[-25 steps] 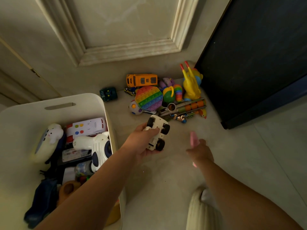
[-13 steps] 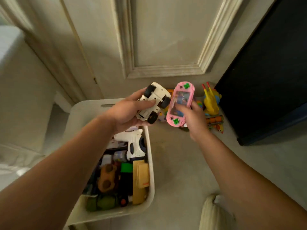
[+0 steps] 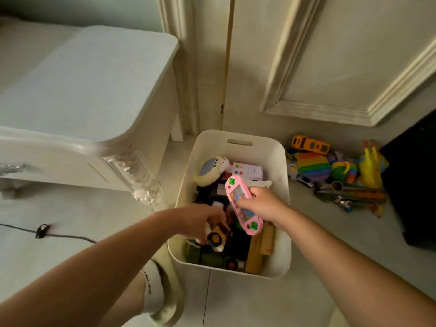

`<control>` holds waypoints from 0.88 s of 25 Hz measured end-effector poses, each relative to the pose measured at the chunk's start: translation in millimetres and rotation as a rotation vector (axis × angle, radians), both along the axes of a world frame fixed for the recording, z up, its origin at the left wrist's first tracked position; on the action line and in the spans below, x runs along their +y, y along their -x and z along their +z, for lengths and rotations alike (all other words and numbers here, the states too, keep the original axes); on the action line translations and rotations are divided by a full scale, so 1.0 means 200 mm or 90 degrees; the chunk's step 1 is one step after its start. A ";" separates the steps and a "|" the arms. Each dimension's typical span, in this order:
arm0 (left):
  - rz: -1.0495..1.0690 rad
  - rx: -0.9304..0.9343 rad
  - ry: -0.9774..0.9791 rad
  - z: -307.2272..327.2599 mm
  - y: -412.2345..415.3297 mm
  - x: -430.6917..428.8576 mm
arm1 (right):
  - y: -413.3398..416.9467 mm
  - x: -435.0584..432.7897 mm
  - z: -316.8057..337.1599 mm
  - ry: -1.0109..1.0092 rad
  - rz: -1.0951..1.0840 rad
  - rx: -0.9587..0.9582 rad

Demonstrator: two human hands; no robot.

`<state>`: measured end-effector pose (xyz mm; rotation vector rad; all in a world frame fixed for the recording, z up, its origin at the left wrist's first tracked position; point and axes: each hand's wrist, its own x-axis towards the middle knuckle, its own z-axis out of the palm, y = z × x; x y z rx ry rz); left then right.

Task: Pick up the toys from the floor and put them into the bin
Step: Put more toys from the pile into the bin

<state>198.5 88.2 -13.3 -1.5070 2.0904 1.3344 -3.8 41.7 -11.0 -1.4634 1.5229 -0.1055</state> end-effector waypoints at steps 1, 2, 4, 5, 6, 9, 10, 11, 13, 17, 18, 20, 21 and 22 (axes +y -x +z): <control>-0.029 -0.019 0.033 -0.06 0.03 0.04 | -0.02 0.01 -0.03 -0.016 0.011 0.019; -0.050 -0.036 0.049 -0.12 0.06 0.08 | -0.05 0.01 -0.04 -0.032 0.023 0.030; -0.111 -0.094 0.062 -0.18 0.09 0.13 | -0.08 -0.01 -0.07 -0.055 0.049 0.043; -0.142 -0.125 0.060 -0.19 0.08 0.13 | -0.08 -0.02 -0.08 -0.062 0.060 0.052; -0.168 -0.149 0.046 -0.19 0.07 0.12 | -0.09 -0.04 -0.08 -0.066 0.069 0.062; -0.173 -0.131 -0.026 -0.13 0.05 0.07 | -0.11 -0.06 -0.10 -0.064 0.066 0.068; -0.153 -0.106 -0.039 -0.09 0.04 0.05 | -0.12 -0.07 -0.11 -0.058 0.047 0.050; -0.128 -0.075 -0.048 -0.05 0.03 0.03 | -0.14 -0.07 -0.12 -0.051 0.021 0.022; -0.049 -0.024 -0.050 0.03 -0.01 -0.02 | -0.20 -0.07 -0.14 -0.040 -0.034 -0.044; 0.189 0.054 -0.136 0.14 -0.13 -0.08 | -0.44 -0.09 -0.21 0.015 -0.070 -0.069; 0.215 0.063 -0.139 0.15 -0.15 -0.09 | -0.50 -0.10 -0.23 0.040 -0.058 -0.061; 0.258 0.081 -0.142 0.15 -0.19 -0.08 | -0.59 -0.11 -0.26 0.067 -0.035 -0.074; 0.274 0.092 -0.142 0.14 -0.20 -0.08 | -0.62 -0.12 -0.27 0.066 -0.026 -0.090; 0.290 0.107 -0.142 0.14 -0.20 -0.07 | -0.62 -0.12 -0.28 0.067 -0.016 -0.103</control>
